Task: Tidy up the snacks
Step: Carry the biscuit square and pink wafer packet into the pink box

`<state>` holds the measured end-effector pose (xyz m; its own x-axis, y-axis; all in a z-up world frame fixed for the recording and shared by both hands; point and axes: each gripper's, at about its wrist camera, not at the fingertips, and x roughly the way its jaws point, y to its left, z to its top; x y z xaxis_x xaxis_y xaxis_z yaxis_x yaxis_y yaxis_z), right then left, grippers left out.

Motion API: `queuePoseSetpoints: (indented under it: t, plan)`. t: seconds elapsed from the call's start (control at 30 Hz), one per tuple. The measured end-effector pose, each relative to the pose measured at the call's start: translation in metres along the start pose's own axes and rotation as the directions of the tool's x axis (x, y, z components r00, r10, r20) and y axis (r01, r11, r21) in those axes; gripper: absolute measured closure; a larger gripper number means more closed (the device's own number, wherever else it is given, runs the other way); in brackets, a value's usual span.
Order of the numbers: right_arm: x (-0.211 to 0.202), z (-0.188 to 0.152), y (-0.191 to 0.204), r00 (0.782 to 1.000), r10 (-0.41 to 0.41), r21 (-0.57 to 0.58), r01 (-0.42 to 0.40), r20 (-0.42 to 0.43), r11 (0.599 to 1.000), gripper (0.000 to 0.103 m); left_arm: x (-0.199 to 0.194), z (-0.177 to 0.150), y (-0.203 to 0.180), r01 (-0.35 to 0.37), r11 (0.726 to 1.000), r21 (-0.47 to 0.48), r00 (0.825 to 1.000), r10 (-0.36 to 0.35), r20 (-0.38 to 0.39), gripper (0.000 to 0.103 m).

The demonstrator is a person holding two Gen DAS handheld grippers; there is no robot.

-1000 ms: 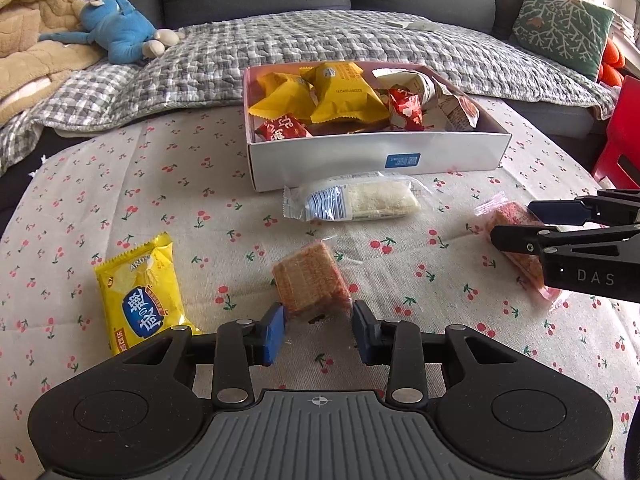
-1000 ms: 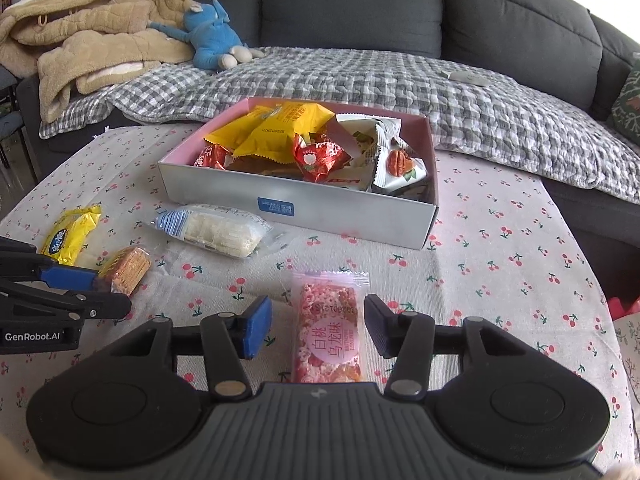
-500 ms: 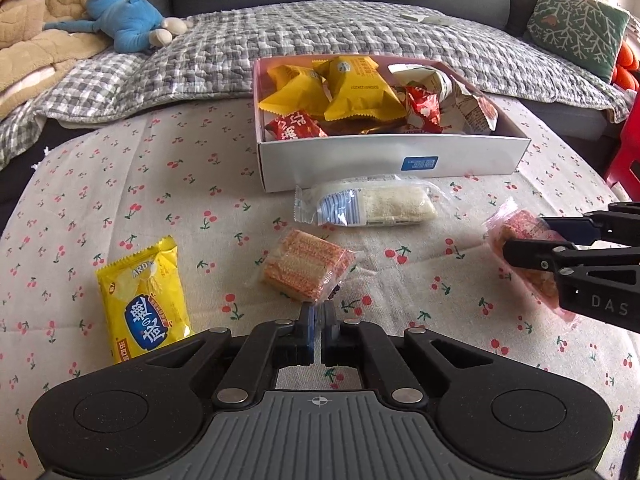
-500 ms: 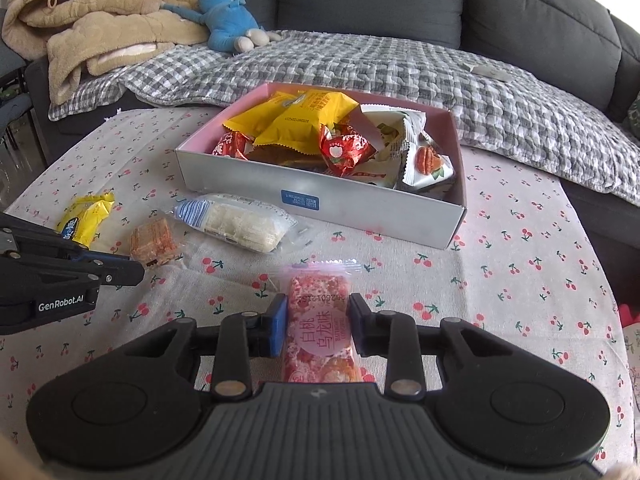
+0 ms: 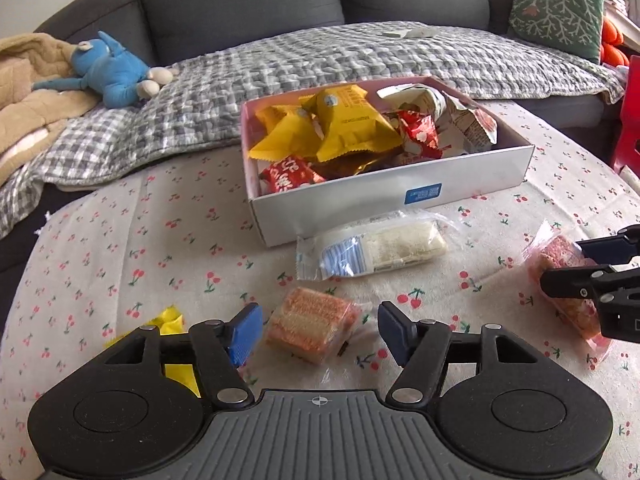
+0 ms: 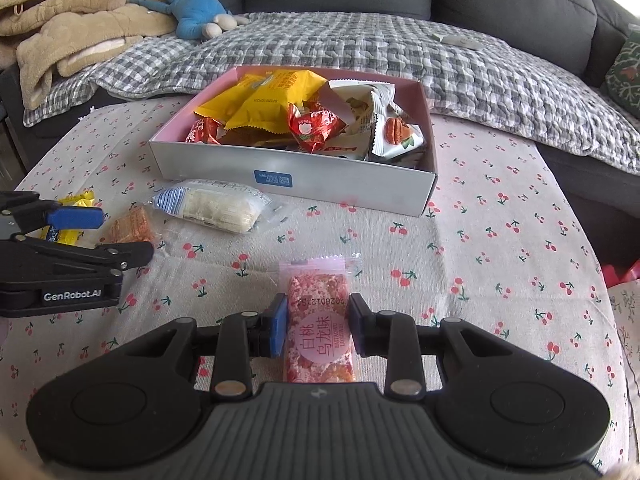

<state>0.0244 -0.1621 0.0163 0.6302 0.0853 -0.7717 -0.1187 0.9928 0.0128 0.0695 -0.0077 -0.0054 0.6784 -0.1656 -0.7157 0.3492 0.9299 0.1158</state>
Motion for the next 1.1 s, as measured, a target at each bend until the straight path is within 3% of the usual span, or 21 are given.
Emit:
queuePoseSetpoints:
  t: [0.13,0.23,0.4,0.67,0.87,1.1]
  plan:
    - [-0.001,0.002,0.000,1.000,-0.003,0.007,0.003,0.008,1.000,0.074,0.009,0.001,-0.007,-0.002,0.999,0.039,1.000,0.001,0.018,0.038]
    - [-0.001,0.002,0.001,1.000,-0.006,0.000,0.006,0.018,1.000,0.074,0.009,0.002,-0.004,0.002,1.000,0.030,1.000,-0.002,0.010,0.051]
    - [-0.001,0.004,0.001,1.000,-0.004,0.005,0.004,0.017,1.000,0.074,0.003,-0.002,-0.002,-0.024,0.999,0.042,1.000,0.024,0.004,0.064]
    - [-0.004,0.009,0.008,0.999,-0.002,0.002,0.002,0.034,1.000,0.074,-0.007,-0.004,-0.001,-0.048,0.999,0.020,0.999,0.048,0.000,0.066]
    - [-0.016,0.018,0.007,0.997,0.020,0.008,-0.020,0.077,1.000,0.074,-0.031,0.007,0.005,-0.037,0.999,0.006,0.998,0.037,0.054,0.066]
    - [-0.017,0.041,-0.009,0.993,0.065,0.135,-0.078,0.101,0.988,0.074,-0.045,0.034,0.011,-0.010,1.000,-0.015,0.994,0.012,0.108,0.066]
